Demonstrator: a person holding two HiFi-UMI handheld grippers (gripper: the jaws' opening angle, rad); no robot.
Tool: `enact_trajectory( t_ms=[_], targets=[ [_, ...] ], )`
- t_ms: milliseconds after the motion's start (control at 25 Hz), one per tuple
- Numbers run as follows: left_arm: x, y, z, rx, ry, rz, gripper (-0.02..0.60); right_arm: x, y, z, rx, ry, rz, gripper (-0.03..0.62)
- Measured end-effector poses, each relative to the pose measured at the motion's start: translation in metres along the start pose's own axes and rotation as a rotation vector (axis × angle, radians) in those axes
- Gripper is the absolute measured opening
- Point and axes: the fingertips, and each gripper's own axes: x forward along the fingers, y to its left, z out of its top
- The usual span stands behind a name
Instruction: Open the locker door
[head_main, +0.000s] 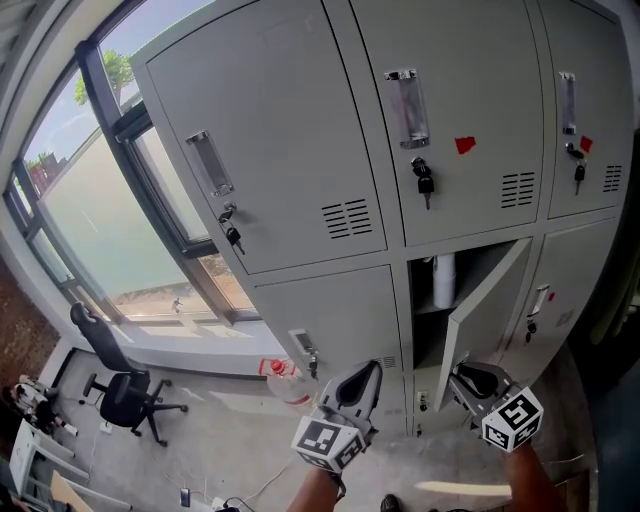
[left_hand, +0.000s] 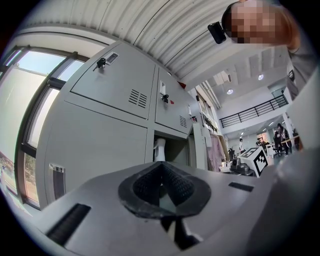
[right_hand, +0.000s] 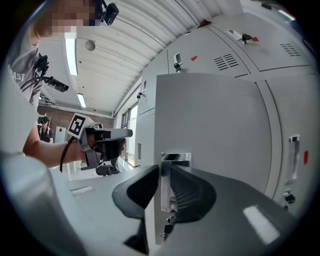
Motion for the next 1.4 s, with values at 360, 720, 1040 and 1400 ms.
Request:
enact_trajectory(
  t_ms=[360,720,1040,1400],
  targets=[
    [-0.019,-0.021,0.011,0.011,-0.012,0.024,0.006,-0.022,-0.001,0.015,-0.011,-0.056,-0.039,0.057],
    [-0.053,-0.054,0.022,0.028,-0.034,0.041,0.006,-0.06,0.014,0.06,-0.061,-0.186,-0.101,-0.006],
    [-0.092,-0.069,0.036,0.022,-0.051,0.047,0.006,-0.083,0.039,0.09,-0.083,-0.239,-0.139,-0.006],
    [-0.172,-0.097,0.061,0.036,-0.052,-0.016,0.005,-0.129,0.123,0.105,-0.091,-0.256,-0.177,-0.006]
  ],
)
